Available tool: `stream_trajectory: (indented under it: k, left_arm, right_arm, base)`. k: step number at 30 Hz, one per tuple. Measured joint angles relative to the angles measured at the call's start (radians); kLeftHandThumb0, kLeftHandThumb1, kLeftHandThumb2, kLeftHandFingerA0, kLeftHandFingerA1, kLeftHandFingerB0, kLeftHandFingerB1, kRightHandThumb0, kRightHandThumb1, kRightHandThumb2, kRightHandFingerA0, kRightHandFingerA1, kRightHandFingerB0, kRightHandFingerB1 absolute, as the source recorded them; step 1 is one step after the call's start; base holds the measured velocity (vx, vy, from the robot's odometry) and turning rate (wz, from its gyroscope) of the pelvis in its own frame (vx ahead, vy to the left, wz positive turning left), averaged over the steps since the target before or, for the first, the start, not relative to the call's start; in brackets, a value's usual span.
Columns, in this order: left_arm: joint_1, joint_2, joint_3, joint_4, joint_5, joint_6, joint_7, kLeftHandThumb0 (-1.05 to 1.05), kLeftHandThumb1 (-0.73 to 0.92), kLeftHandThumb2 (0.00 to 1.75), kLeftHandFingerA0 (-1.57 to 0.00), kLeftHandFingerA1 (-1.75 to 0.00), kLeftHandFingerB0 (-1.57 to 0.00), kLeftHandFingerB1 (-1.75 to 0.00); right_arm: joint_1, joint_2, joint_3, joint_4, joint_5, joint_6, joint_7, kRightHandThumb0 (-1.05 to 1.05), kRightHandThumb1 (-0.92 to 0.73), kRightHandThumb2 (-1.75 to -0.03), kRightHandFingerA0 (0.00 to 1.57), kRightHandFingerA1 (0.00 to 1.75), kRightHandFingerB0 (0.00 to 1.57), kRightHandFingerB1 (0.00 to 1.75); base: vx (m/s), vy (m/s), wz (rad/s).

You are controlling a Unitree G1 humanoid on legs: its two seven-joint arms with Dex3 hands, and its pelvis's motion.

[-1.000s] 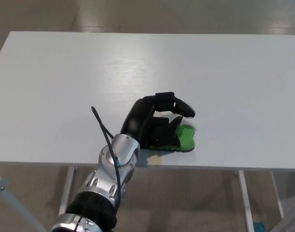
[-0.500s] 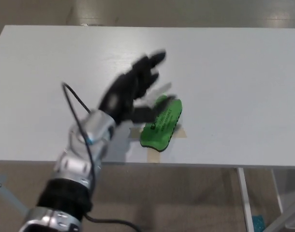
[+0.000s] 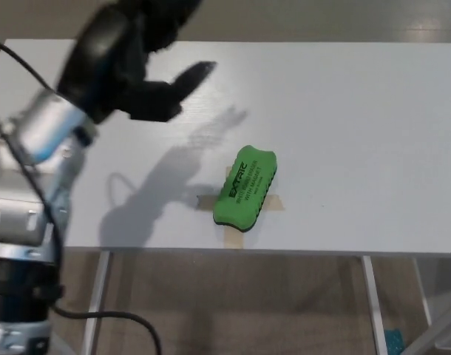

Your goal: Use the left hand to press on the green eraser and wipe the desk from center to the left and then back to center.

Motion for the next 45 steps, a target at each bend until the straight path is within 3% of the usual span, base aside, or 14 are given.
stream_trajectory:
  k: [3, 4, 8, 9, 11, 12, 29, 32, 33, 39, 45]
  left_arm:
    - [0.051, 0.058, 0.047, -0.114, -0.059, 0.027, -0.029, -0.82, 0.49, 0.87, -0.08, -0.12, 0.0, -0.27]
    - [0.063, 0.068, 0.057, -0.131, -0.068, 0.03, -0.034, -0.76, 0.46, 0.82, -0.08, -0.24, -0.06, -0.33]
    - [0.163, 0.127, 0.135, -0.228, -0.142, 0.054, -0.079, -0.73, 0.45, 0.77, -0.1, -0.38, -0.05, -0.38]
    - [0.189, 0.138, 0.155, -0.246, -0.157, 0.058, -0.092, -0.35, 0.22, 0.84, 0.0, -0.48, -0.04, -0.51]
    - [0.235, 0.159, 0.19, -0.269, -0.185, 0.067, -0.114, -0.35, 0.22, 0.84, 0.0, -0.48, -0.04, -0.51]
    - [0.264, 0.169, 0.211, -0.281, -0.2, 0.071, -0.128, -0.68, 0.42, 0.69, -0.16, -0.39, -0.13, -0.41]
    - [0.826, 0.262, 0.607, -0.287, -0.421, 0.158, -0.405, -0.6, 0.4, 0.69, -0.4, -0.47, -0.16, -0.37]
    - [0.883, 0.271, 0.628, -0.242, -0.427, 0.157, -0.449, -0.6, 0.4, 0.69, -0.41, -0.47, -0.16, -0.37]
    - [0.906, 0.273, 0.634, -0.22, -0.43, 0.157, -0.468, -0.5, 0.45, 0.54, -0.52, -0.42, -0.21, -0.29]
    - [1.014, 0.278, 0.607, -0.051, -0.427, 0.132, -0.575, -0.5, 0.44, 0.54, -0.58, -0.43, -0.24, -0.29]
    - [1.028, 0.265, 0.525, 0.162, -0.375, 0.089, -0.598, -0.52, 0.46, 0.55, -0.76, -0.47, -0.32, -0.32]
  right_arm:
    - [-0.001, -0.001, 0.001, 0.002, -0.003, 0.0, 0.0, -0.37, -0.73, -0.62, 0.72, 0.54, 0.55, 0.38]
    - [-0.001, -0.001, 0.001, 0.003, -0.003, 0.0, 0.0, -0.37, -0.73, -0.62, 0.72, 0.54, 0.55, 0.38]
    - [-0.003, -0.002, 0.001, 0.005, -0.003, 0.0, 0.0, -0.36, -0.73, -0.62, 0.72, 0.54, 0.55, 0.38]
    - [-0.002, -0.003, 0.001, 0.005, -0.003, 0.0, 0.0, -0.36, -0.73, -0.62, 0.72, 0.54, 0.55, 0.38]
    - [-0.002, -0.003, 0.001, 0.006, -0.003, 0.0, 0.001, -0.36, -0.73, -0.62, 0.72, 0.54, 0.55, 0.38]
    - [-0.003, -0.004, 0.001, 0.006, -0.003, 0.0, 0.001, -0.36, -0.73, -0.62, 0.71, 0.53, 0.55, 0.38]
    - [-0.017, -0.013, -0.048, -0.048, 0.0, 0.002, -0.012, -0.38, -0.7, -0.62, 0.73, 0.51, 0.56, 0.37]
    - [-0.017, -0.013, -0.062, -0.069, 0.002, 0.003, -0.018, -0.39, -0.7, -0.62, 0.73, 0.51, 0.56, 0.37]
    - [-0.016, -0.013, -0.069, -0.078, 0.003, 0.003, -0.02, -0.38, -0.7, -0.62, 0.73, 0.51, 0.56, 0.37]
    - [0.009, -0.011, -0.096, -0.097, 0.008, 0.004, -0.034, -0.38, -0.7, -0.62, 0.73, 0.51, 0.56, 0.37]
    - [0.028, -0.01, -0.113, -0.107, 0.012, 0.013, -0.044, -0.38, -0.7, -0.62, 0.73, 0.51, 0.55, 0.37]
  base:
    - [0.0, 0.0, 0.0]
    - [0.0, 0.0, 0.0]
    - [0.0, 0.0, 0.0]
    - [0.0, 0.0, 0.0]
    - [0.0, 0.0, 0.0]
    - [0.0, 0.0, 0.0]
    - [0.0, 0.0, 0.0]
    - [0.0, 0.0, 0.0]
    - [0.0, 0.0, 0.0]
    - [0.0, 0.0, 0.0]
    - [0.0, 0.0, 0.0]
